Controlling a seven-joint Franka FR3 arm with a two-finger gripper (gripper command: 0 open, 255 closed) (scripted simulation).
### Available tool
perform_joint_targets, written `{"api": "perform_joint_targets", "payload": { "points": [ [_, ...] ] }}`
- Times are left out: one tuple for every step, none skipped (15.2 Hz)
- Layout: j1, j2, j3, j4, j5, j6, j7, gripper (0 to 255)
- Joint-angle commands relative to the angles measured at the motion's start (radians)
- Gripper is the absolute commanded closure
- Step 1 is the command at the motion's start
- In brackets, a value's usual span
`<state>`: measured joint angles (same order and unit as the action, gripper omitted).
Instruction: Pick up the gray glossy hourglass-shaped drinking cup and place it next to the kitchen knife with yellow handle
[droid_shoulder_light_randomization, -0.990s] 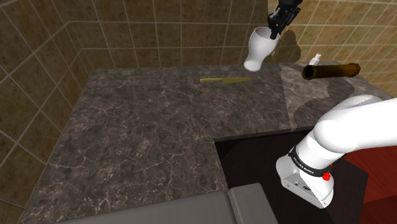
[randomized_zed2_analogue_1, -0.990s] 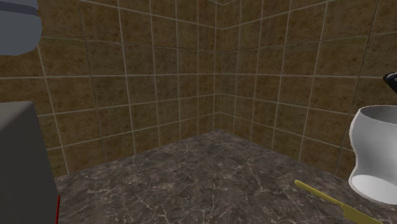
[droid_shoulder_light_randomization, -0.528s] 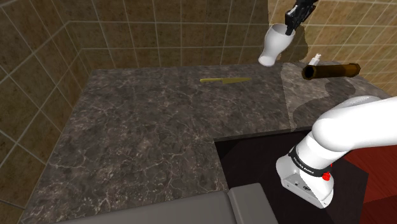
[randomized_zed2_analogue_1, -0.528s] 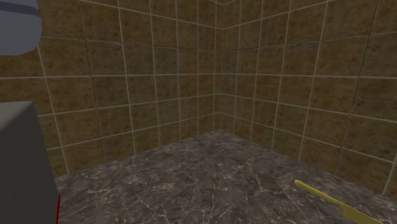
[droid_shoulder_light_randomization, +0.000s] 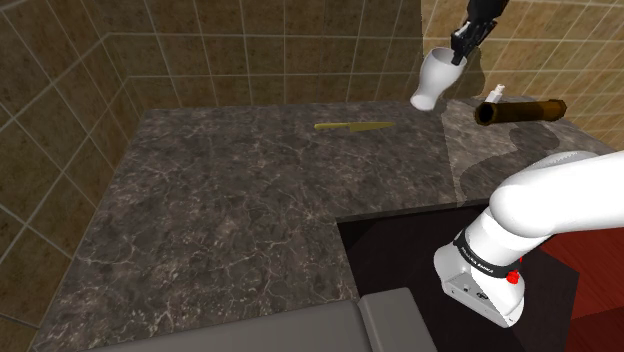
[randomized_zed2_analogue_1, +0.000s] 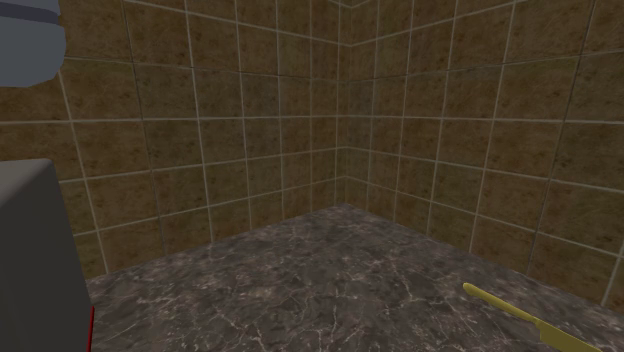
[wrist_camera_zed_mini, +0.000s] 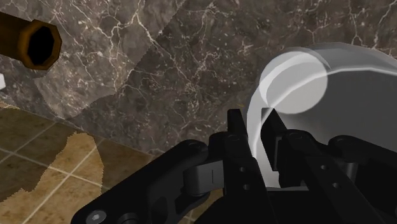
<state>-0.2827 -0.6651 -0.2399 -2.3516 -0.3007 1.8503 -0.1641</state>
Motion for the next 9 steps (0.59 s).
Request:
{"api": "perform_joint_targets", "payload": {
  "points": [
    [-0.001, -0.003, -0.002, -0.029, -0.004, 0.027, 0.006, 255],
    [-0.002, -0.004, -0.004, -0.043, -0.006, 0.04, 0.008, 255],
    [-0.003, -0.004, -0.006, -0.057, -0.008, 0.053, 0.01, 255],
    [-0.004, -0.004, -0.008, -0.07, -0.011, 0.066, 0.012, 255],
    [-0.005, -0.004, -0.01, -0.083, -0.013, 0.079, 0.014, 255],
    [-0.006, -0.004, -0.012, -0.096, -0.015, 0.092, 0.017, 255],
    [-0.007, -0.004, -0.014, -0.109, -0.018, 0.106, 0.019, 255],
    [-0.008, -0.003, -0.016, -0.122, -0.02, 0.119, 0.021, 255],
    [-0.008, -0.002, -0.018, -0.135, -0.023, 0.132, 0.023, 255]
  ]
}}
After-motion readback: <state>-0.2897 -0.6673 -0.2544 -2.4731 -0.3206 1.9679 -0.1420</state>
